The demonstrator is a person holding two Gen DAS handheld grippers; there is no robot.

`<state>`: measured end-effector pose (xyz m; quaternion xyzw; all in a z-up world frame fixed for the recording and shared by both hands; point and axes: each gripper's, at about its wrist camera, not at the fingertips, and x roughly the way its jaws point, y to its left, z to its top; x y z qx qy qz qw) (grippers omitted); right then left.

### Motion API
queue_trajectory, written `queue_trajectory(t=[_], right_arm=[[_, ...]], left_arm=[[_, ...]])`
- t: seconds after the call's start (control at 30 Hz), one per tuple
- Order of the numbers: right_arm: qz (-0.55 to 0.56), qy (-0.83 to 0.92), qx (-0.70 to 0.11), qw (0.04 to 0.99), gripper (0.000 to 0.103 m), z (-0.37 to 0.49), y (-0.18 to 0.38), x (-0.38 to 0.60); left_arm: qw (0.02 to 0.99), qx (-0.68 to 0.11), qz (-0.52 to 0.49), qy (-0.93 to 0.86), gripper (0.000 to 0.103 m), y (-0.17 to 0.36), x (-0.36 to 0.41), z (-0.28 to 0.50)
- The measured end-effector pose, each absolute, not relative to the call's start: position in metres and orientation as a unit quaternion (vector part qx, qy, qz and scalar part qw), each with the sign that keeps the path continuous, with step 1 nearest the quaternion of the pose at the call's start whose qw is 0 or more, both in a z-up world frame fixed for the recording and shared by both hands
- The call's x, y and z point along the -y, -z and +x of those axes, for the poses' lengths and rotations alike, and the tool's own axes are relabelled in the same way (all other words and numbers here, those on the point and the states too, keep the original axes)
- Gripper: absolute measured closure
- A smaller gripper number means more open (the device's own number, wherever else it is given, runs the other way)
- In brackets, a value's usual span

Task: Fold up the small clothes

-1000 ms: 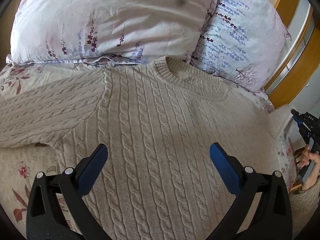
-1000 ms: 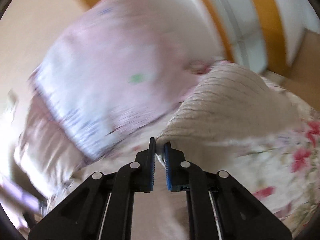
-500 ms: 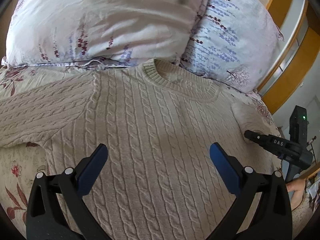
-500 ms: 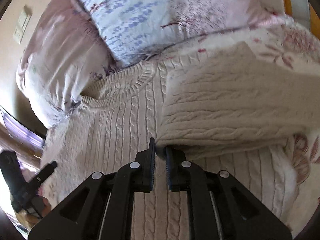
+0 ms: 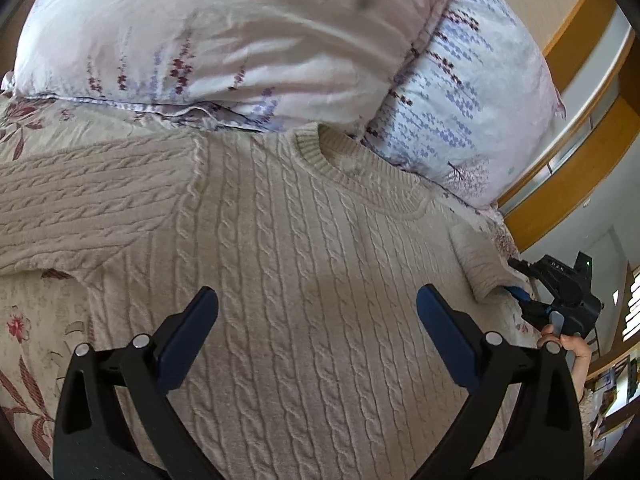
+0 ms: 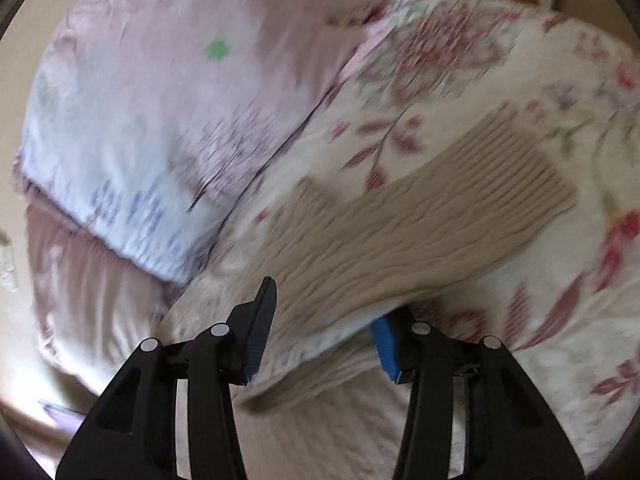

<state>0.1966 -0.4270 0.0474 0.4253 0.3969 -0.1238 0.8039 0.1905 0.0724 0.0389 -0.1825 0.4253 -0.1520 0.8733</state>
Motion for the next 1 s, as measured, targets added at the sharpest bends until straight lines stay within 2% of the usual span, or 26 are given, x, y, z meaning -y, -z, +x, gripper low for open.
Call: queue_trajectory(t=[0.03,0.13,0.23,0.37,0.4,0.5,0.53,0.57,0.67,0.8,0.83,0.9,1.0], right_arm=[[0.397,0.148,-0.39,0.817,0.068,0.197,-0.055,0.426],[0.301,0.176,-0.364,0.864,0.086,0.202,-0.083,0.408],[0.235,0.13,-0.336,0.903,0.091,0.208,-0.111,0.374],[0.116,-0.042,-0.332,0.935,0.09,0.224,-0.135,0.266],[0.087,-0.095,-0.349,0.928,0.09,0.226,-0.132,0.236],[0.03,-0.184,-0.418,0.889,0.068,0.231,-0.106,0.173],[0.028,-0.198,-0.433,0.879,0.066,0.23,-0.097,0.163],[0.039,-0.207,-0.448,0.869,0.064,0.228,-0.089,0.161],[0.117,-0.201,-0.472,0.85,0.049,0.226,-0.078,0.19],[0.249,-0.144,-0.463,0.839,0.048,0.205,-0.077,0.264],[0.254,-0.14,-0.441,0.849,0.048,0.198,-0.082,0.271],[0.188,-0.138,-0.392,0.89,0.048,0.186,-0.104,0.265],[0.202,-0.154,-0.412,0.875,0.048,0.207,-0.105,0.259]], left_arm=[[0.873,-0.424,-0.19,0.151,0.006,-0.039,-0.077,0.191],[0.867,-0.426,-0.209,0.151,0.012,-0.038,-0.087,0.194],[0.858,-0.426,-0.238,0.157,0.016,-0.036,-0.095,0.197],[0.839,-0.431,-0.283,0.172,0.019,-0.03,-0.1,0.201],[0.836,-0.433,-0.29,0.173,0.019,-0.028,-0.1,0.202],[0.814,-0.446,-0.324,0.181,0.021,-0.021,-0.097,0.208],[0.81,-0.449,-0.33,0.183,0.022,-0.019,-0.096,0.21],[0.805,-0.453,-0.336,0.184,0.024,-0.016,-0.094,0.212],[0.792,-0.467,-0.351,0.179,0.025,-0.01,-0.09,0.216],[0.78,-0.473,-0.368,0.181,0.026,-0.005,-0.088,0.224],[0.779,-0.472,-0.372,0.181,0.026,-0.004,-0.088,0.226],[0.779,-0.472,-0.371,0.178,0.026,-0.003,-0.088,0.23],[0.778,-0.476,-0.371,0.177,0.026,-0.004,-0.087,0.233]])
